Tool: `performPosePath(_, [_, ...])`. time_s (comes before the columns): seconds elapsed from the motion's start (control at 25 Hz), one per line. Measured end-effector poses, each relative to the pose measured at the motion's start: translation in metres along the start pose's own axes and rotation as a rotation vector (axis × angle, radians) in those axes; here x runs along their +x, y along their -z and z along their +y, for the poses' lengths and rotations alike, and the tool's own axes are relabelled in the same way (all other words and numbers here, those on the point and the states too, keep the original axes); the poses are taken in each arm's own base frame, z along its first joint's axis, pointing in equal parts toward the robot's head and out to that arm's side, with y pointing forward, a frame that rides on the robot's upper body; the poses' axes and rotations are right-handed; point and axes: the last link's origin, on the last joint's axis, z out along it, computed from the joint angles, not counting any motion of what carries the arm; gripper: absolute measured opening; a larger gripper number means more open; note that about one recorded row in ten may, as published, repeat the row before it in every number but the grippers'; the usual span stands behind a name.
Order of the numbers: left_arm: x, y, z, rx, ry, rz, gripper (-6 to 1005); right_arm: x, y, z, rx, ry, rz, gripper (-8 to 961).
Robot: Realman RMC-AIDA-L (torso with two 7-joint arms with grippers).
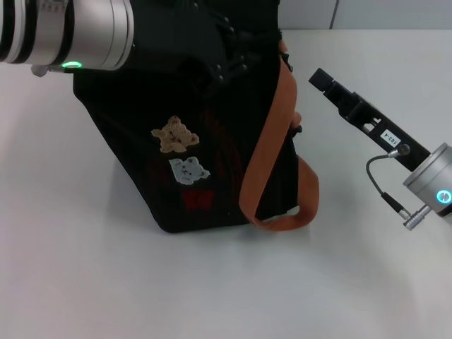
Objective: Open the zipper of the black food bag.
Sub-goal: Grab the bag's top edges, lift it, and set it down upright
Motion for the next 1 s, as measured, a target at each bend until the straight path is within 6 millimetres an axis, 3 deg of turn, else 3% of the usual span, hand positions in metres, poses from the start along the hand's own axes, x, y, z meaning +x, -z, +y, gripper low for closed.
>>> performPosePath(0.16, [-0.001, 0.001, 0.0, 0.002, 0.001, 0.0, 190, -0.004, -0.001, -0.002, -0.002, 0.051, 0.008, 44])
performPosePath(0.32, [-0.003, 0.003, 0.0, 0.005, 0.006, 0.002, 190, -0.024, 0.005, -0.011, 0.004, 0.21, 0.036, 74])
performPosePath(0.4, [-0.004, 0.004, 0.0, 0.003, 0.008, 0.011, 190, -0.035, 0.01, -0.015, 0.013, 0.322, 0.051, 89])
performPosePath(0.44, [-0.004, 0.005, 0.0, 0.001, 0.015, 0.025, 190, -0.042, 0.013, -0.019, 0.018, 0.462, 0.069, 96])
performPosePath(0.48, [-0.004, 0.005, 0.0, 0.001, 0.015, 0.025, 190, -0.042, 0.013, -0.019, 0.018, 0.462, 0.069, 104])
performPosePath(0.6, [-0.003, 0.006, -0.001, -0.001, 0.024, 0.037, 190, -0.047, 0.017, -0.022, 0.011, 0.687, 0.113, 126])
performPosePath(0.64, [-0.004, 0.006, -0.001, -0.003, 0.027, 0.038, 190, -0.046, 0.017, -0.022, -0.005, 0.812, 0.134, 168])
performPosePath(0.8, [-0.005, 0.005, 0.0, -0.007, 0.033, 0.036, 190, -0.038, 0.016, -0.02, -0.025, 0.98, 0.132, 338])
performPosePath(0.84, [-0.005, 0.004, 0.001, -0.01, 0.036, 0.04, 190, -0.027, 0.014, -0.016, -0.041, 1.083, 0.117, 347])
performPosePath(1.0, [-0.005, 0.003, 0.001, -0.017, 0.044, 0.048, 190, -0.014, 0.008, -0.01, -0.052, 1.189, 0.083, 382])
